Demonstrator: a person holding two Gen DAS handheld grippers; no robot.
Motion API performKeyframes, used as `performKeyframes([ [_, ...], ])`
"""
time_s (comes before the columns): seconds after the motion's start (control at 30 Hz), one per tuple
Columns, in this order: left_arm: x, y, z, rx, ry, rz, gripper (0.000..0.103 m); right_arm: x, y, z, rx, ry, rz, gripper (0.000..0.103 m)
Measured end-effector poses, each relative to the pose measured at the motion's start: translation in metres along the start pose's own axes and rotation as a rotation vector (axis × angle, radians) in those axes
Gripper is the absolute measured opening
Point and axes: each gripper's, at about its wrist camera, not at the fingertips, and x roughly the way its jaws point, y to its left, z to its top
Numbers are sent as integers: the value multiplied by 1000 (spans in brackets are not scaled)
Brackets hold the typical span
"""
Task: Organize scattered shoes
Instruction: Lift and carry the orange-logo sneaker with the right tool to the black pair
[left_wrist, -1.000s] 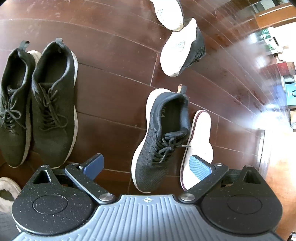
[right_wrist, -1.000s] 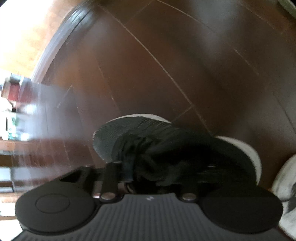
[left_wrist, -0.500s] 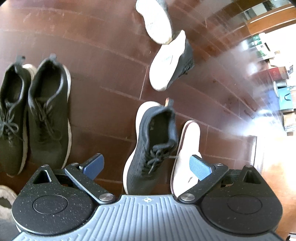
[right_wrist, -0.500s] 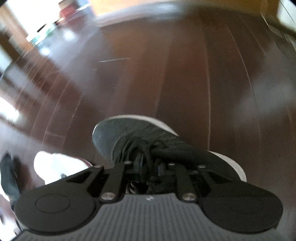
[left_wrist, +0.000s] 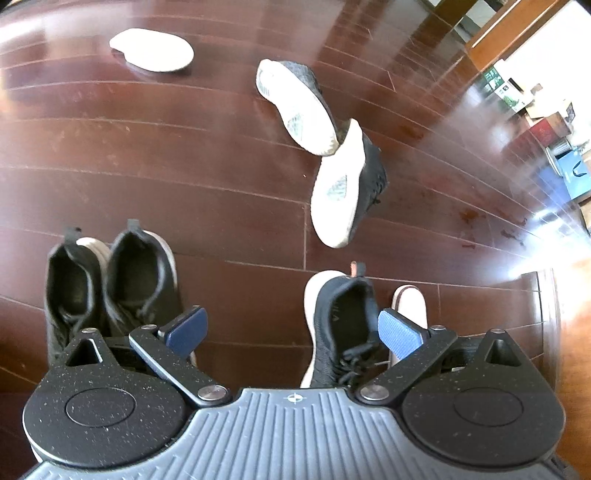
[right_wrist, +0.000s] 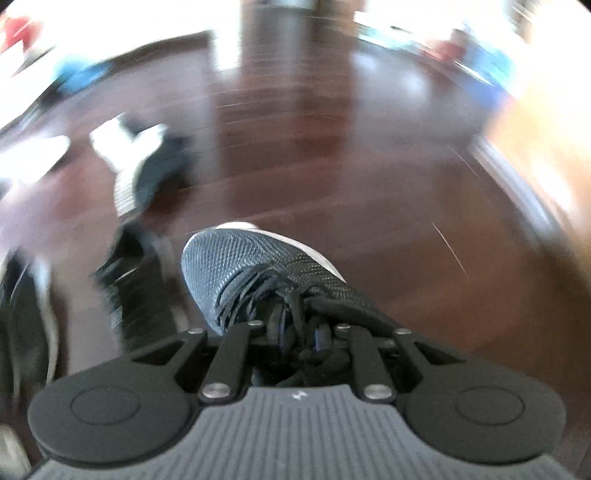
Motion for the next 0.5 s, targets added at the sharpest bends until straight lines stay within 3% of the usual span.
performKeyframes([
  [0.2, -22, 30, 12, -58, -23, -42, 101, -1, 86, 28, -539, 28, 127, 16],
  [0.33, -40, 55, 22, -128, -47, -87, 101, 10, 145, 14, -917, 39, 182, 15],
  [0.5, -51, 75, 34, -205, -61, -143, 101, 17, 190, -2, -1337, 58, 219, 15],
])
